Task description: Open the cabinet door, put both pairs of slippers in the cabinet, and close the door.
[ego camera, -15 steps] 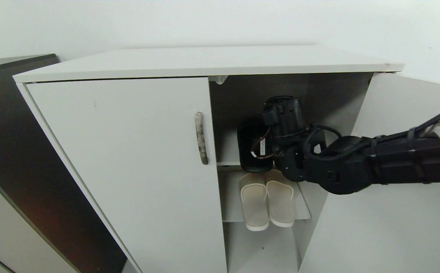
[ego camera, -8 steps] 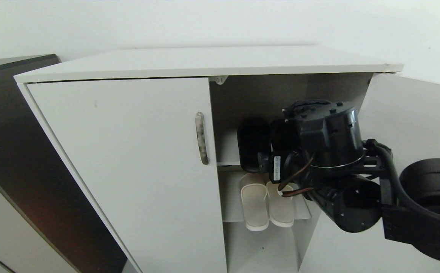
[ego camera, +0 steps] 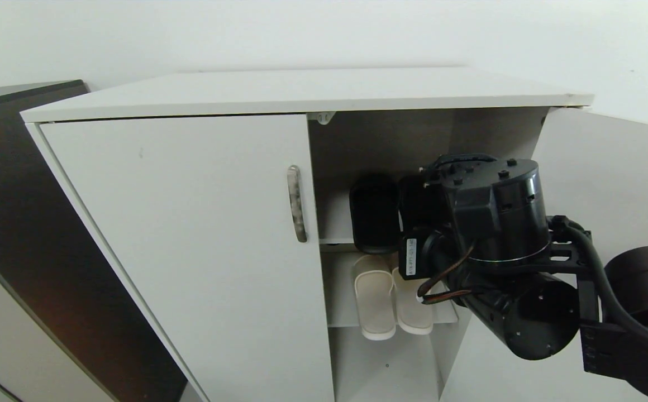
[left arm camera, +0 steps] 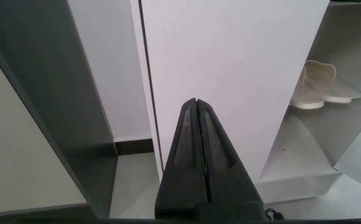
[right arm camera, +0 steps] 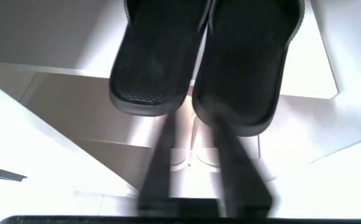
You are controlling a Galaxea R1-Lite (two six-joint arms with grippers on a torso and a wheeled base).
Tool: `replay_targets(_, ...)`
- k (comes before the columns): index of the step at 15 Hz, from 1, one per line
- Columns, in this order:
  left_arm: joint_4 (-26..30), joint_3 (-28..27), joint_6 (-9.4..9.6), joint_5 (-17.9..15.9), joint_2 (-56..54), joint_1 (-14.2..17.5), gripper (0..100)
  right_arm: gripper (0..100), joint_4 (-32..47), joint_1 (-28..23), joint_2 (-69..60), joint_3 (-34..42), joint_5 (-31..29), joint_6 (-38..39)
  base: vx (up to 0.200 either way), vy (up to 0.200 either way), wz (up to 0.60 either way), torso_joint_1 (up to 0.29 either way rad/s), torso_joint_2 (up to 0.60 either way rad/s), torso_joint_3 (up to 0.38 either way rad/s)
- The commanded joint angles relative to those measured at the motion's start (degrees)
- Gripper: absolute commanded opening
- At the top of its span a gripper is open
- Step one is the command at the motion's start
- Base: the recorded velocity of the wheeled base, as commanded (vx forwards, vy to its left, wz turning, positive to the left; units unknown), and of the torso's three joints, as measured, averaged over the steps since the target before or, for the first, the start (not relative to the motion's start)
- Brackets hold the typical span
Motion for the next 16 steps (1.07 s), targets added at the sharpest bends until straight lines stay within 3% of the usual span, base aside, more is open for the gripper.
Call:
replay_targets(1, 0.0, 0.0, -0.01, 0.0, 0.0, 0.0, 0, 0, 0.0, -0.2, 0.1, 0.2, -0.1, -0.1, 0.0, 0.0, 0.0, 0.0, 0.0, 0.0)
replay_targets(12, 0.0, 0.0, -0.01, 0.0, 0.0, 0.0, 0, 0, -0.1, 0.0, 0.4, 2.3, 1.2, 0.0, -0.2, 0.0, 0.0, 0.002, 0.0, 0.005)
replay_targets(16, 0.0, 0.0, -0.01, 0.0, 0.0, 0.0, 0, 0, -4.8, -0.2, 0.4, 4.6, 1.7, -1.4, -0.2, 0.0, 0.0, 0.005, 0.0, 0.004)
